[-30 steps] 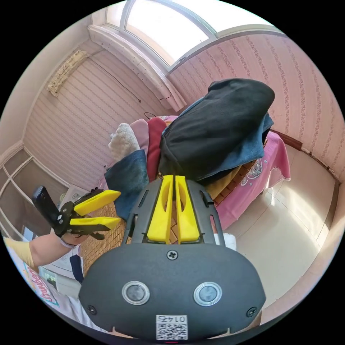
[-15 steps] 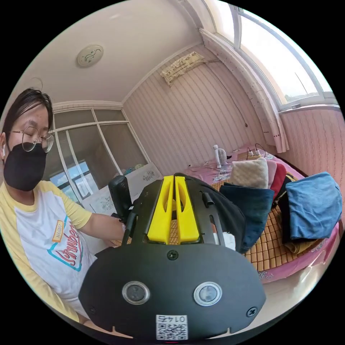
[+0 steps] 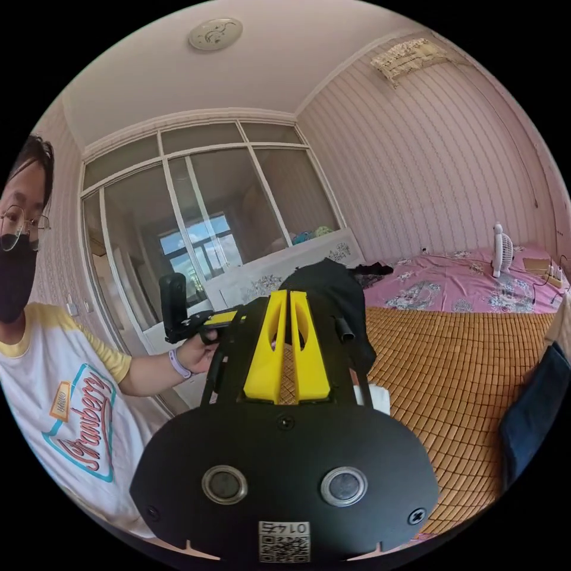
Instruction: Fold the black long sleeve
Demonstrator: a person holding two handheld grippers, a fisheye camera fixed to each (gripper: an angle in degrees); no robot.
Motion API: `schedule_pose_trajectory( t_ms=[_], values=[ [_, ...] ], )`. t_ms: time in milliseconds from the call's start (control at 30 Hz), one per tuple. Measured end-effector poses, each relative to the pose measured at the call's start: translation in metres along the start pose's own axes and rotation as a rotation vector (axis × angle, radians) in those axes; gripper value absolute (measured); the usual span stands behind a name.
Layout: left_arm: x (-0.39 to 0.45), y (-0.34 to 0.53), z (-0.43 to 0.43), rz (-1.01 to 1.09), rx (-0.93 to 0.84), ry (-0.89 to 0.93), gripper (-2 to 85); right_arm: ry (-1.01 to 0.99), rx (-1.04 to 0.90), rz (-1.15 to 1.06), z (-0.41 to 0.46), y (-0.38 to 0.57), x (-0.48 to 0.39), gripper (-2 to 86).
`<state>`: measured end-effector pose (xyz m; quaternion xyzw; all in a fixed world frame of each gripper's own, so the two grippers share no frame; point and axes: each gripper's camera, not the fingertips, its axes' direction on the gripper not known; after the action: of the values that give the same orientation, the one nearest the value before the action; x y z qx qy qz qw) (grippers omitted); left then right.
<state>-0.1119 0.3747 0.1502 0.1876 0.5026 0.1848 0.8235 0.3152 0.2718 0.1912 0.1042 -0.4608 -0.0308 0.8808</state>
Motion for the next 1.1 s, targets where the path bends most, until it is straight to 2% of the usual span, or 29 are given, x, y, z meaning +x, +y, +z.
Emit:
schedule_pose_trajectory(
  t_ms=[133, 233, 367, 567, 733, 900, 1100],
  values=[
    [-0.076, 0.087, 0.015, -0.245, -0.252, -0.087, -0.9, 0.062, -0.455, 0.307, 0.087, 0.07, 0.05, 0.3],
    [-0.122, 0.123, -0.01, -0.435, -0.257, -0.105, -0.6, 0.074, -0.579, 0.408, 0.123, 0.107, 0.057, 0.7],
    [-0.169, 0.135, -0.044, -0.572, -0.217, -0.185, 1.3, 0.114, -0.615, 0.389, 0.164, 0.103, 0.049, 1.7],
    [-0.219, 0.112, -0.051, -0.643, -0.26, -0.221, 9.5, 0.176, -0.695, 0.102, 0.272, 0.05, 0.009, 4.1],
    [-0.243, 0.096, -0.04, -0.646, -0.319, -0.151, 10.6, 0.181, -0.76, -0.139, 0.377, 0.028, -0.031, 6.4],
    [-0.252, 0.079, -0.027, -0.59, -0.387, -0.177, 10.3, 0.308, -0.941, -0.166, 0.449, 0.042, -0.018, 6.9],
    [-0.253, 0.057, -0.02, -0.526, -0.444, -0.231, 8.3, 0.255, -0.85, -0.071, 0.437, 0.01, 0.0, 2.5]
  ],
)
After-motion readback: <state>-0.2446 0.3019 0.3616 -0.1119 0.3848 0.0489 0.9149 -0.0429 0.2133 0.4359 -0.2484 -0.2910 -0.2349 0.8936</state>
